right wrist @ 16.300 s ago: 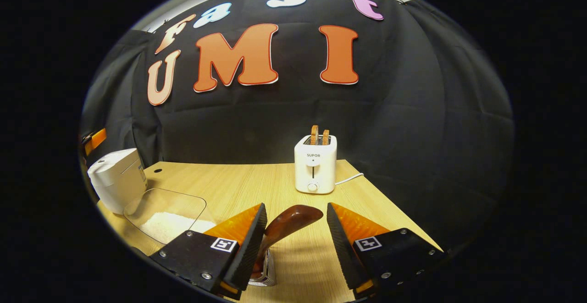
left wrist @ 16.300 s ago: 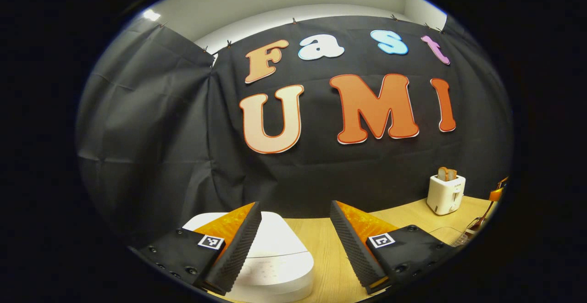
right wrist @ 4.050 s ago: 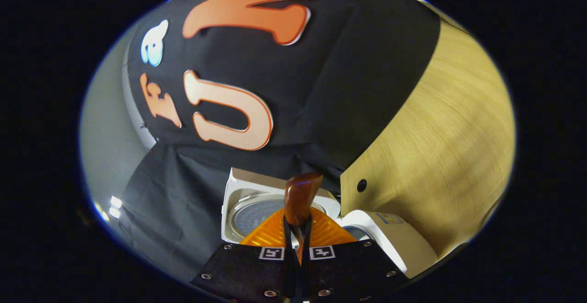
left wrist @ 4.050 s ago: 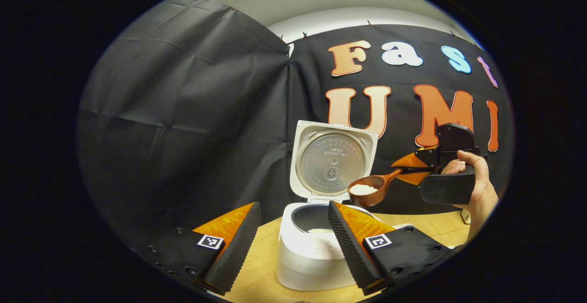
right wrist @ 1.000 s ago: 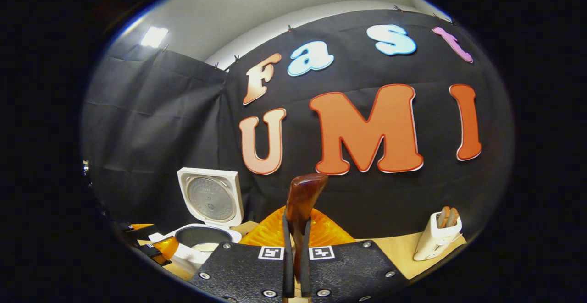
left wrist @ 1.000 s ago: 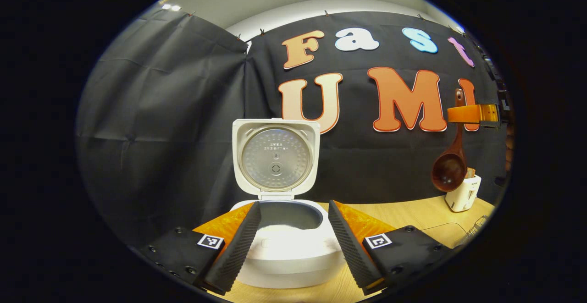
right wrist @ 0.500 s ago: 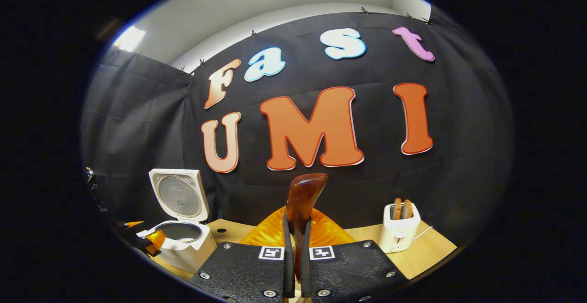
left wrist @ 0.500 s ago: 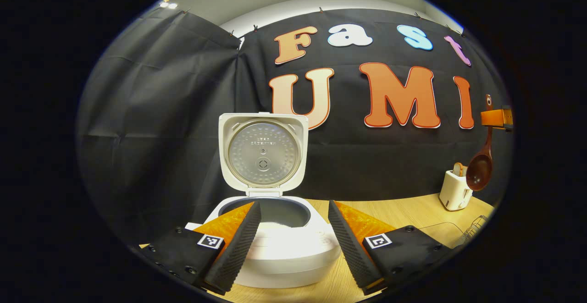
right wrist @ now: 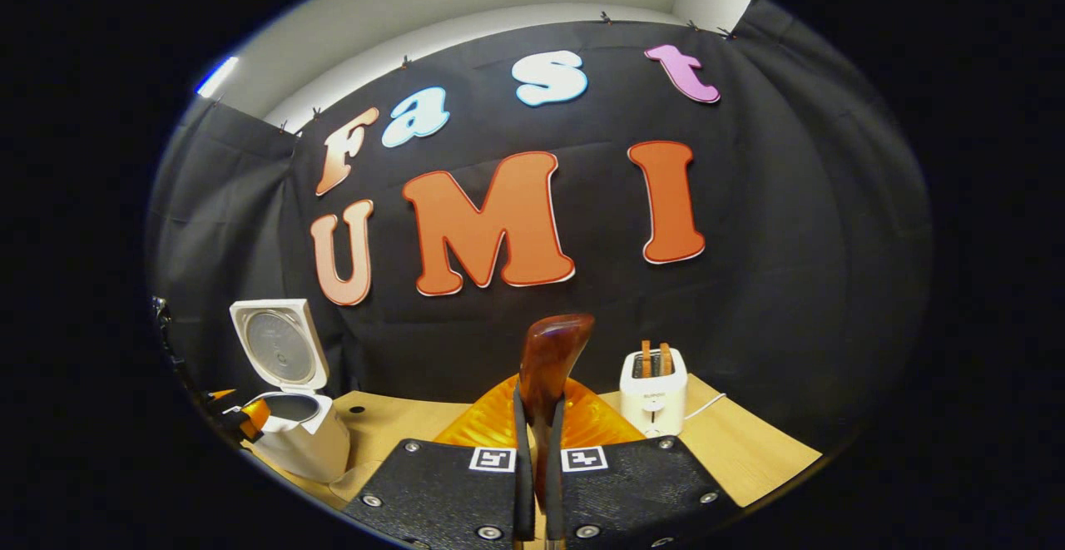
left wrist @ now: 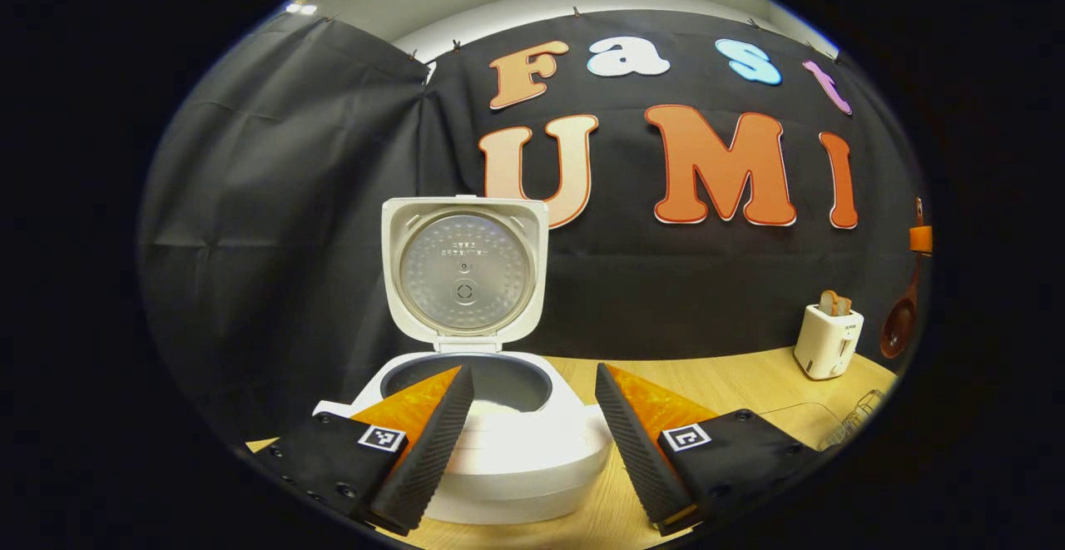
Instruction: Close the left gripper, press the button to open the rice cooker; take a wooden spoon from the chopstick holder with the right hand, scoop a spoonful of rice and pour it into the rice cooker, then put the wooden spoon back into the chopstick holder.
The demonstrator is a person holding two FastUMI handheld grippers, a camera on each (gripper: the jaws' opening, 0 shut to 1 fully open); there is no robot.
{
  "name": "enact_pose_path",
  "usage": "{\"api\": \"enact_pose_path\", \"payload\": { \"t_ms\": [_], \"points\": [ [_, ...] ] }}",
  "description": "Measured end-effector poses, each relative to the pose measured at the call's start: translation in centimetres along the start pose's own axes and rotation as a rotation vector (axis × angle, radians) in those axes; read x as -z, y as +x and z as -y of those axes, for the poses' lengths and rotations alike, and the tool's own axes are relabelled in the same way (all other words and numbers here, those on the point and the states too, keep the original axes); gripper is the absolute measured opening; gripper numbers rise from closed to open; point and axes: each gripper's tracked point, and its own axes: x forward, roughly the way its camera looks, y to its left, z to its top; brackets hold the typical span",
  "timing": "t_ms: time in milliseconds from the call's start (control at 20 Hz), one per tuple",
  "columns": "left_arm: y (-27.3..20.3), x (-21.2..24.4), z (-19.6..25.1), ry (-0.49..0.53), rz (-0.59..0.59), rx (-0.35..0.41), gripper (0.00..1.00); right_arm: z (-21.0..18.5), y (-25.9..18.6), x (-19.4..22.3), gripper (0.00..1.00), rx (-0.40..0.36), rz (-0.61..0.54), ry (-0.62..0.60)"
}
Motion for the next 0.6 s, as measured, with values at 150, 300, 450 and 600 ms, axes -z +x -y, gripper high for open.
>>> {"api": "enact_pose_path", "payload": {
  "t_ms": [150, 300, 450, 600],
  "points": [
    [0.3, 0.1, 0.2, 0.011, -0.009, -0.002, 0.95, 1.5, -0.4, 1.6, 0.06, 0.024, -0.039, 0.012],
    [0.2, 0.1, 0.4, 0.011, -0.009, -0.002, 0.95, 2.4, -0.9, 3.1, 0.06, 0.044, -0.073, 0.032],
    [0.4, 0.3, 0.5, 0.018, -0.016, -0.004, 0.95, 3.1, -1.5, 5.0, 0.06, 0.071, -0.119, 0.056],
    [0.5, 0.8, 0.3, 0.027, -0.03, -0.015, 0.95, 3.1, -2.0, 7.0, 0.06, 0.082, -0.157, 0.088]
  ]
}}
